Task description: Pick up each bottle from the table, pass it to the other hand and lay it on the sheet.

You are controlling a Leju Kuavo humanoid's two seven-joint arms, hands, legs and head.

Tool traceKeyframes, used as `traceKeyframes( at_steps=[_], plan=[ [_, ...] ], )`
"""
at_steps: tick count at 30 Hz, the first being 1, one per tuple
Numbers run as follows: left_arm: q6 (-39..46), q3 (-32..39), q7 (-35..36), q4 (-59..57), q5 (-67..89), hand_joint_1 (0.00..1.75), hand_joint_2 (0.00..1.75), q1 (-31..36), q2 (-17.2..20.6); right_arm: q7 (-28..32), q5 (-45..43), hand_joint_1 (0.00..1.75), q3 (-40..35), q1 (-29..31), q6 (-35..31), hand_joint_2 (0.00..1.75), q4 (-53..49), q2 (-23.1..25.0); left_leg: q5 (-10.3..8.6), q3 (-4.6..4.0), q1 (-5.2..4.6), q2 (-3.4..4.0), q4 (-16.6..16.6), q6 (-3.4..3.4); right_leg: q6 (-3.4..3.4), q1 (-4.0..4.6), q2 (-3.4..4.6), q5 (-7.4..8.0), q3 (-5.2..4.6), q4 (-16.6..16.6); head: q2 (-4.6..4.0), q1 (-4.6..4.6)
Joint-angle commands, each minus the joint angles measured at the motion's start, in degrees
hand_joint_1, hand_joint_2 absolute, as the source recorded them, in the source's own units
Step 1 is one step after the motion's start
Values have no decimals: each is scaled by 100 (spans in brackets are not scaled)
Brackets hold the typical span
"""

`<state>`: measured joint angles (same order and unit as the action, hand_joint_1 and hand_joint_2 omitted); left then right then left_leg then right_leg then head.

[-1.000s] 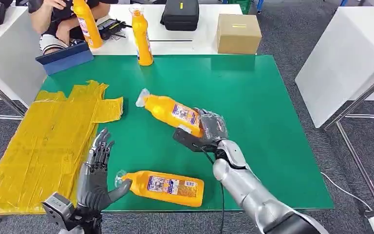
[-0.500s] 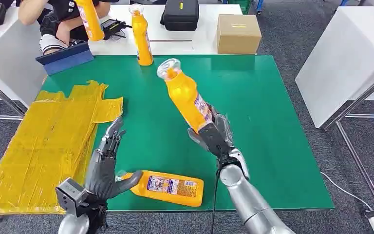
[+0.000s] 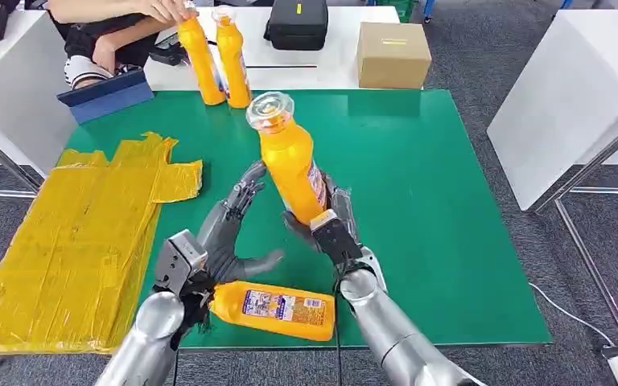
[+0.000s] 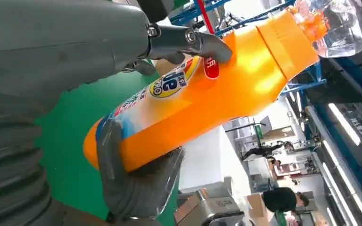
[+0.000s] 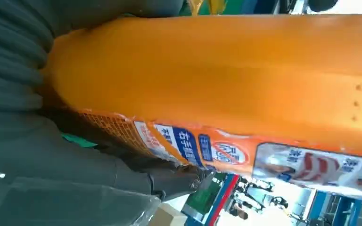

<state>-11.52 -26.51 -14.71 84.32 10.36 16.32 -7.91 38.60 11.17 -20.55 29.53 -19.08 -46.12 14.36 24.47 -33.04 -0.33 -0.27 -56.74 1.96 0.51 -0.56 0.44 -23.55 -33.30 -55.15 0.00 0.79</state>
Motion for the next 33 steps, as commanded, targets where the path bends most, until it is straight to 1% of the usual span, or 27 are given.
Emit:
traceKeyframes(
  at_steps=[1,5,7,8,9,12,13,19,20,21,25,33],
  plan=[
    [-164,-681,117,-794,-164,0,175,840,233,23,213,175,-514,669,-99,175,987,66,3,4,-1,-3,-3,-10,-3,1,-7,-5,8,-3,0,0],
    [-188,-791,124,-805,-256,0,175,901,222,0,316,175,-639,782,-162,175,1115,135,9,13,-1,-1,-6,-16,-3,3,-5,-8,17,-5,0,0],
    [-186,-835,117,-812,-313,0,175,890,215,25,380,175,-700,771,-267,175,1125,194,4,5,-3,1,-3,-12,-2,2,-3,-4,9,-2,0,0],
    [-165,-843,120,-839,-352,0,175,895,208,17,432,175,-739,766,-340,175,1121,216,11,17,-2,2,-6,-20,-5,4,-5,-11,21,-5,0,0],
    [-142,-857,124,-865,-385,0,175,907,206,13,451,175,-764,758,-369,175,1105,217,4,6,-3,1,-1,-12,-2,2,-3,-4,11,-1,0,0],
    [-31,-836,132,-974,-449,0,175,882,181,39,555,175,-843,685,-518,175,1012,230,15,26,-1,5,-4,-24,-7,4,-2,-14,29,-4,0,0],
    [3,-815,127,-1003,-468,0,175,863,174,56,576,175,-872,663,-530,175,995,241,7,9,-1,3,-2,-14,-4,4,-1,-5,14,0,0,-2],
    [3,-815,127,-1003,-468,0,175,863,174,56,576,175,-872,663,-530,175,995,241,13,21,0,5,-4,-21,-6,5,-2,-12,25,-3,0,-2],
    [8,-813,125,-1017,-470,0,175,858,179,56,581,175,-878,655,-540,175,988,251,4,6,-4,0,1,-11,-2,1,-3,-4,11,1,0,-2],
    [58,-790,120,-1048,-486,0,175,849,160,51,614,175,-911,646,-564,175,953,249,10,18,-3,1,-1,-18,-5,2,-5,-10,22,-1,0,0],
    [146,-732,149,-1086,-534,0,175,854,105,6,662,175,-996,674,-585,175,886,325,8,9,-1,6,-3,-14,-3,2,2,-6,11,-2,0,-2],
    [163,-724,148,-988,-551,0,175,767,129,16,648,175,-1031,632,-582,175,804,325,11,13,-2,5,-3,-14,-3,3,0,-9,16,-2,0,0]
  ],
)
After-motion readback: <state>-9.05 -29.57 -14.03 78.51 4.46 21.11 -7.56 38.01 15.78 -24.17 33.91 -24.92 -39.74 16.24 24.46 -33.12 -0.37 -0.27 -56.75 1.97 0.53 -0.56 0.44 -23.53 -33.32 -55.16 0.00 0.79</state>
